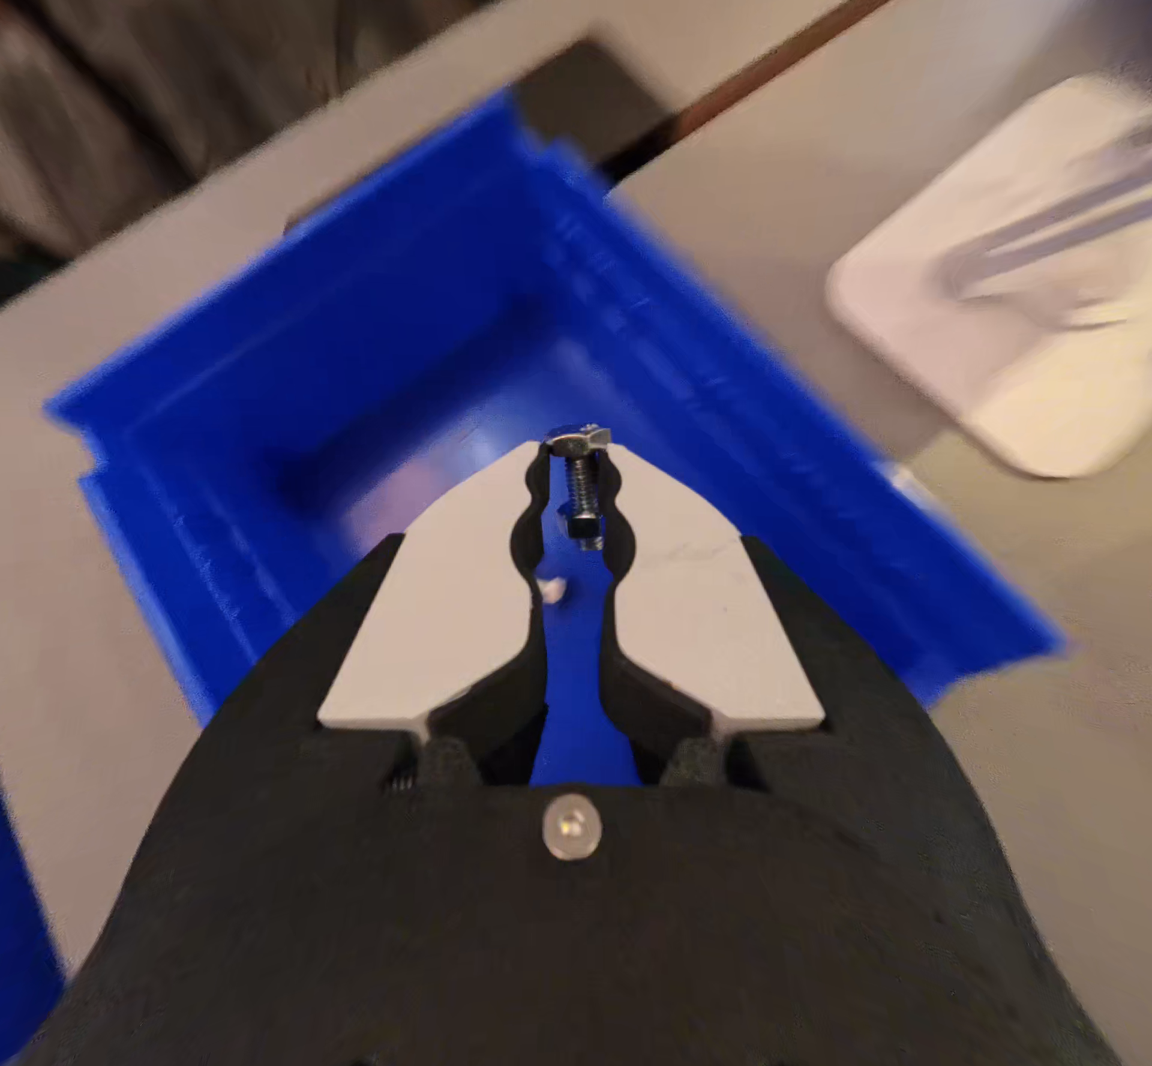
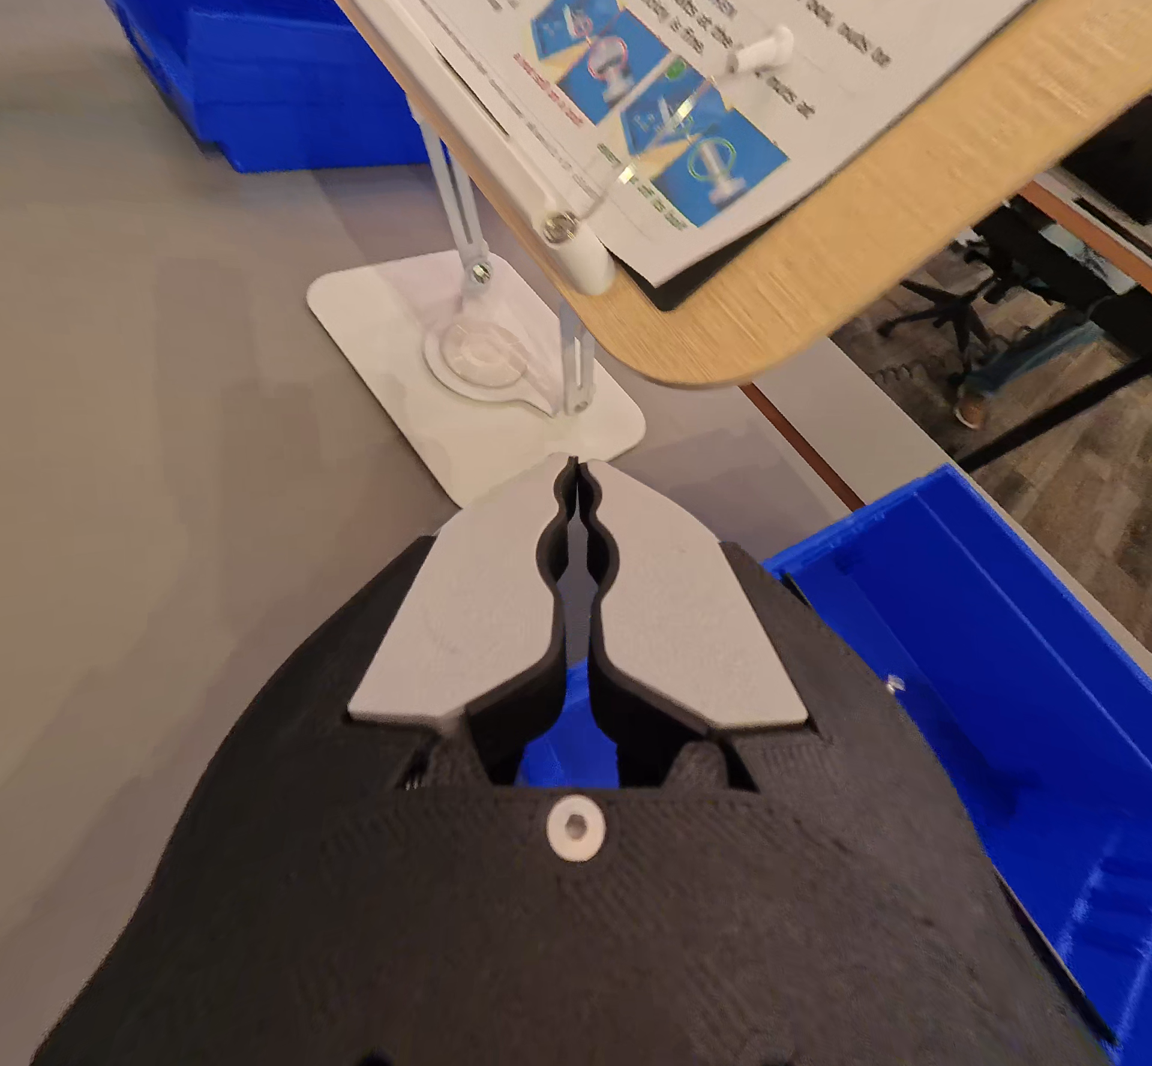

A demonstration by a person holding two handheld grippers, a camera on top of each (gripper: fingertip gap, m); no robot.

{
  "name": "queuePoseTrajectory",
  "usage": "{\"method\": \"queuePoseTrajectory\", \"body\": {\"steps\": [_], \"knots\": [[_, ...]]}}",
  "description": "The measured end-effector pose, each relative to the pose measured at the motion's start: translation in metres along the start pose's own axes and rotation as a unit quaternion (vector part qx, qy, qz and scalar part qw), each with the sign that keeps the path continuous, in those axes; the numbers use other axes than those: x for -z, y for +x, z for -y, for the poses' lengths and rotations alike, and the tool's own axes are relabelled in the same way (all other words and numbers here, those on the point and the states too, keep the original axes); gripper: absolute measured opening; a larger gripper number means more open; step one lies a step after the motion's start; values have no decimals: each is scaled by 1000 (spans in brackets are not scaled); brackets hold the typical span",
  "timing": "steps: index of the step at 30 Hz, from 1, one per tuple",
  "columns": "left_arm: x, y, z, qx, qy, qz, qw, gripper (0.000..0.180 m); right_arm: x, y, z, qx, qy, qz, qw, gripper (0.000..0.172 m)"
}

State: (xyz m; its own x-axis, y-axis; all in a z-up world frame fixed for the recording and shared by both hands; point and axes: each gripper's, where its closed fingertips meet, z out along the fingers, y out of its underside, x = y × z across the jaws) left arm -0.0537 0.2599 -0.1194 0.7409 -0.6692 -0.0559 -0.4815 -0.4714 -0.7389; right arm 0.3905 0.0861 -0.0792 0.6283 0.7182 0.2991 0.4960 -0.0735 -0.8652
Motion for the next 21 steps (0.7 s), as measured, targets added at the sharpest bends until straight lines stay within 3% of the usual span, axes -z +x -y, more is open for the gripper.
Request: {"method": "queuePoseTrajectory", "body": {"steps": [1,5,9,13,15,17,21], "knots": [[15,18,14,-15,58,-21,998,14,0,-6,6,0,10,9,1000,0],[54,95,31,-52,177,-93,978,14,-5,-35,22,-4,38,57,998,0],[89,178,46,-31,321,-217,921,14,-10,-80,49,-63,107,165,978,0],[120,243,64,18,451,-347,822,13,-15,-124,85,-201,210,317,903,2],[124,269,73,30,480,-386,787,13,-23,-139,98,-270,239,374,854,7],[123,293,79,22,489,-416,766,13,-32,-152,110,-318,256,420,811,15],[121,320,92,2,505,-450,736,14,-43,-175,128,-356,287,471,754,18]]}}
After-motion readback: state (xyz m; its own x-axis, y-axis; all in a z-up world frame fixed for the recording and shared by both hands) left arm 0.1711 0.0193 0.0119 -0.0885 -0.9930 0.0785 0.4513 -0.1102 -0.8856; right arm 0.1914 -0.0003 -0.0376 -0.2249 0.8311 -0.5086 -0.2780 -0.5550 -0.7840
